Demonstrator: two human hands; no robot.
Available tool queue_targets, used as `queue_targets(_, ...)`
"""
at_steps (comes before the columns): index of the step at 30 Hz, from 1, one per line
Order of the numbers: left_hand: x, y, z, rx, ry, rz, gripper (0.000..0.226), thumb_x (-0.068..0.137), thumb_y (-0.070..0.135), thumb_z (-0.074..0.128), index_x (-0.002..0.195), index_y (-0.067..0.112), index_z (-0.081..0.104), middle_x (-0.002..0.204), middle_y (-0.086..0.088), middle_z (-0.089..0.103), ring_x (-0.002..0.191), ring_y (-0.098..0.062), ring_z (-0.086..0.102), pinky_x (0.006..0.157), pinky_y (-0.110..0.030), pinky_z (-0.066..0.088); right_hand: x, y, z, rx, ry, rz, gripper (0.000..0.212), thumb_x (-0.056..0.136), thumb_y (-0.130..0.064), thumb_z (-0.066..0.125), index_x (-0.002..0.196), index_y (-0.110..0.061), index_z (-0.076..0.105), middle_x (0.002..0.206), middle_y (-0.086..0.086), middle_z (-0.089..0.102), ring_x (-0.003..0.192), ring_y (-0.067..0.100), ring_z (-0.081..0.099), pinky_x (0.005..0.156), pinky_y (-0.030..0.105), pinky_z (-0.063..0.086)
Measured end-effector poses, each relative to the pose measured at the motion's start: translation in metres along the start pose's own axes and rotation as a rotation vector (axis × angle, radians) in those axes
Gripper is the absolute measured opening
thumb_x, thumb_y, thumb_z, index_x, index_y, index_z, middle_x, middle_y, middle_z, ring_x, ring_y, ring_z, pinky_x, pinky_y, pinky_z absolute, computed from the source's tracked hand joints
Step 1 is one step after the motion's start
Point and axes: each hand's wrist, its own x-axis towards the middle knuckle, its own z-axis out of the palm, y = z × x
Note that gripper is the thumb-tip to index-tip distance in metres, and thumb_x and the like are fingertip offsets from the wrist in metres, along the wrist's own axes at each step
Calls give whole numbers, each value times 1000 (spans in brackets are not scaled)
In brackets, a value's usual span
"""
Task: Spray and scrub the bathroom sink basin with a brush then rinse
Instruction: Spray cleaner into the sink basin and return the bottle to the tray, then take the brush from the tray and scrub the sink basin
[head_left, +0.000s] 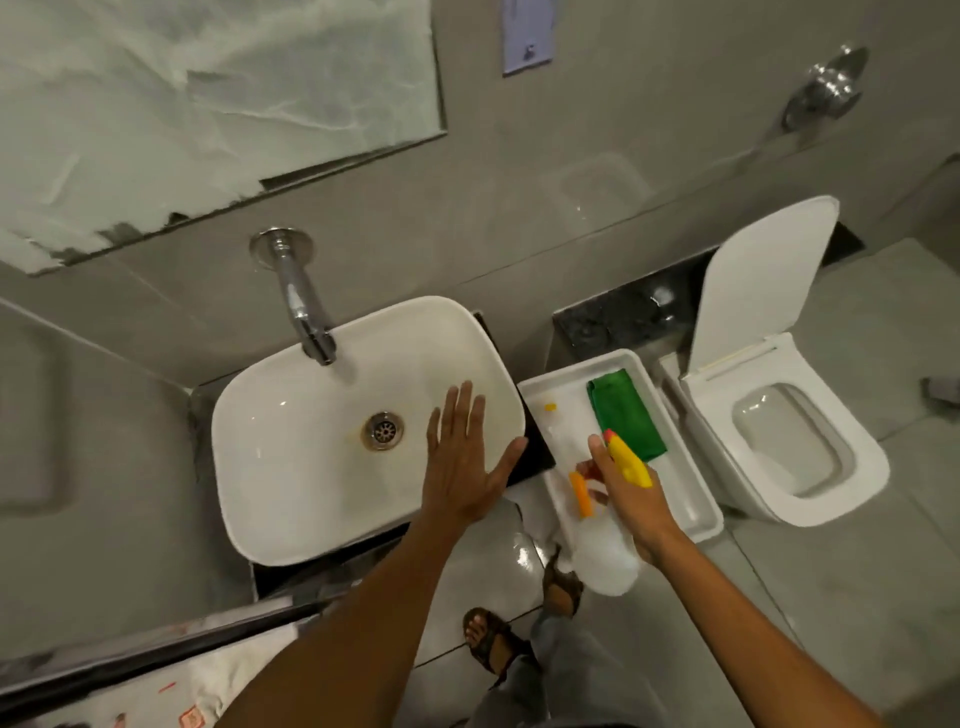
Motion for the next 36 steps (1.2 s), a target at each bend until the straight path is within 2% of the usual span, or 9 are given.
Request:
queue_targets(4, 30, 31, 21, 31, -68, 134, 93, 103, 78, 33, 170, 13, 23, 182, -6, 11, 170, -23, 5, 137, -48, 12, 32, 15, -21, 9, 62, -51, 36, 90, -62, 71, 118, -39, 72, 98, -9, 82, 95, 3, 76, 83, 27, 58)
queue_targets(6, 46, 41, 29, 22, -98, 173, 94, 102, 76, 39, 170, 12, 23, 182, -6, 12, 170, -23, 5, 137, -49, 13, 52, 25, -30, -1, 105, -61, 50, 85, -69, 70, 115, -30, 76, 100, -12, 81, 89, -6, 74, 82, 21, 55)
queue_targets(8, 57, 48, 34, 33, -116, 202, 97, 101, 78, 40, 169, 11, 25, 182, -8, 13, 170, -24, 5, 136, -52, 12, 69, 35, -37, -20, 149, -60, 62, 81, -72, 73, 104, -15, 77, 98, 2, 79, 81, 0, 73, 77, 20, 54)
queue_targets(11, 68, 53, 42, 123, -150, 230, 102, 98, 84, 34, 168, 11, 27, 181, -8, 15, 170, -24, 3, 137, -55, 6, 92, 54, -46, -22, 180, -64, 58, 86, -60, 77, 94, -4, 68, 95, 22, 70, 80, 31, 70, 72, 41, 57)
queue_targets(14, 71, 51, 48, 183, -158, 222, 99, 99, 84, 37, 168, 13, 29, 181, -6, 16, 170, -22, 0, 137, -53, -1, 111, 73, -52, -58, 217, -82, 33, 90, -53, 77, 89, -20, 75, 86, 5, 75, 80, 20, 71, 72, 41, 56)
queue_targets(17, 74, 49, 52, 150, -129, 219, 94, 100, 80, 43, 165, 14, 35, 180, -8, 21, 170, -23, 3, 137, -49, -6, 127, 89, -58, -75, 252, -126, 24, 91, -45, 79, 100, -23, 80, 89, -10, 78, 84, 1, 73, 76, 25, 58)
queue_targets(22, 75, 50, 56, 153, -103, 211, 89, 99, 78, 49, 159, 13, 44, 176, -10, 31, 169, -26, 12, 137, -52, -1, 145, 116, -70, -16, 338, -185, 32, 93, -28, 81, 115, -6, 79, 101, 10, 80, 96, 28, 77, 86, 35, 64)
queue_targets(32, 77, 55, 53, 158, -128, 185, 94, 96, 82, 47, 159, 12, 45, 175, -9, 34, 168, -27, 16, 137, -50, -5, 125, 159, -76, -2, 375, -182, 42, 89, -33, 85, 123, -10, 76, 113, 11, 79, 109, 31, 75, 97, 55, 61)
queue_targets(36, 76, 58, 50, 153, -152, 180, 95, 96, 82, 47, 162, 13, 42, 175, -8, 33, 168, -27, 16, 137, -53, -3, 124, 165, -73, -7, 436, -182, 58, 84, -27, 89, 136, -13, 69, 134, 11, 71, 128, 32, 67, 105, 56, 56)
